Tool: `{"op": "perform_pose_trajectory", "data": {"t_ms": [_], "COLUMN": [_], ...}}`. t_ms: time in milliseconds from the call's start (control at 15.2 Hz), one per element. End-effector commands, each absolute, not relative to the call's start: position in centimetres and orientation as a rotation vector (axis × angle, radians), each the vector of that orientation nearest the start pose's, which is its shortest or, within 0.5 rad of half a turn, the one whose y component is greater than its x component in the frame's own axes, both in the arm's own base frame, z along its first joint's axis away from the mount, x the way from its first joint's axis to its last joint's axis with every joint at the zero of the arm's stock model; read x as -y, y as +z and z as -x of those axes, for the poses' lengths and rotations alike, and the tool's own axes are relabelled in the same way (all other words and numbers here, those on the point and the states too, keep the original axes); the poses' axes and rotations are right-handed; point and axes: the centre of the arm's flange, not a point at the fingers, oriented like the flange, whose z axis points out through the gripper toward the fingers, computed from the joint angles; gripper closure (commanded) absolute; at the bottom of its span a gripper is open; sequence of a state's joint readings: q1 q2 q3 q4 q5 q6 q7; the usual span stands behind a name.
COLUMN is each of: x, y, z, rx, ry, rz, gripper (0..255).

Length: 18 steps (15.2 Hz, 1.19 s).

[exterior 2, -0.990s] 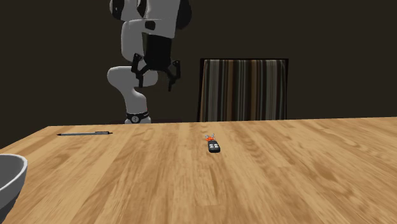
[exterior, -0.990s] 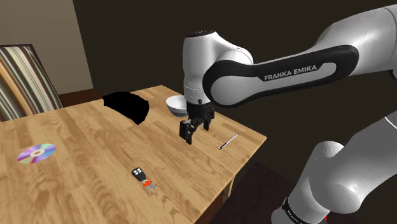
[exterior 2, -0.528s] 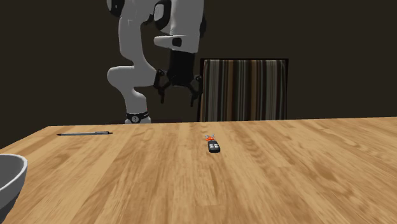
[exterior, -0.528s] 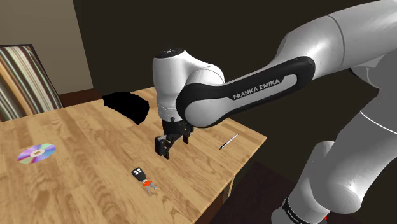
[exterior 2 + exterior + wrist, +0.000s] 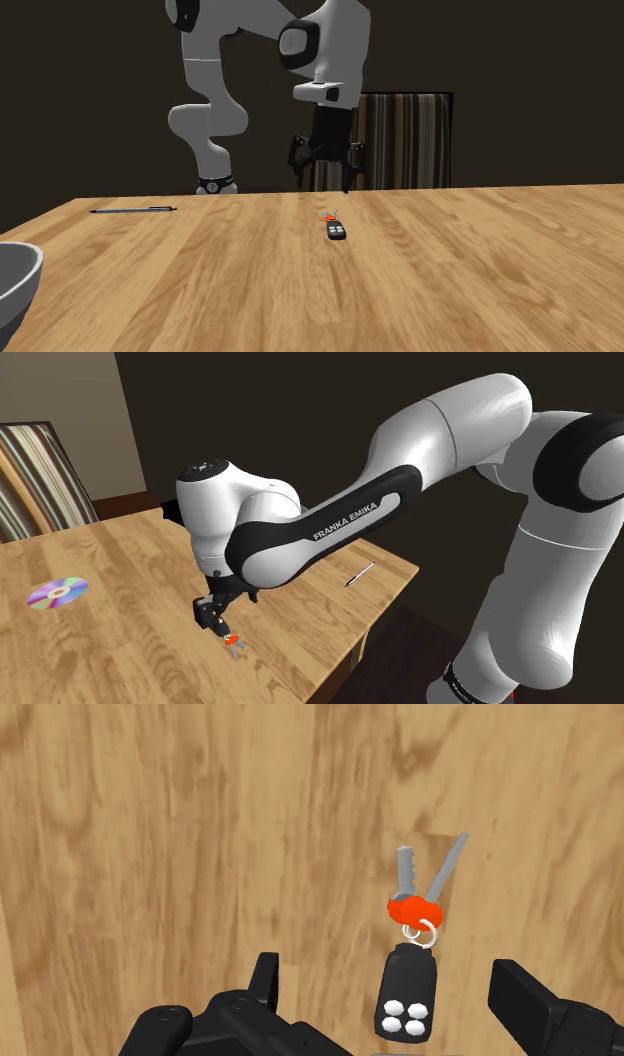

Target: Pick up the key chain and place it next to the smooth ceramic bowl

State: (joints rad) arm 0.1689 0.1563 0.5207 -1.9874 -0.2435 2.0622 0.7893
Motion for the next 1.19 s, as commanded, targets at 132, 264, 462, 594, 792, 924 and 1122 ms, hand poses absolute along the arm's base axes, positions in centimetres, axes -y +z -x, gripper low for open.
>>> {"op": "perform_pose_trajectory", "data": {"t_ms": [132, 264, 462, 594, 792, 924, 1122], "x": [-37.7, -37.6, -37.4, -37.3, -37.3, -37.3, -37.3], "y": [37.4, 36.4, 34.8, 34.0, 34.0, 34.0, 34.0], "z": [-47.0, -47.1, -47.1, -47.2, -47.2, -47.2, -47.2], "rx": [0.037, 0.037, 0.037, 0.037, 0.037, 0.037, 0.037], "ry": [-0.088, -0.088, -0.088, -0.088, -0.088, -0.088, -0.088], "rz": [3.274, 3.274, 3.274, 3.274, 3.274, 3.274, 3.274], "gripper": [0, 0, 0, 0, 0, 0, 255]}}
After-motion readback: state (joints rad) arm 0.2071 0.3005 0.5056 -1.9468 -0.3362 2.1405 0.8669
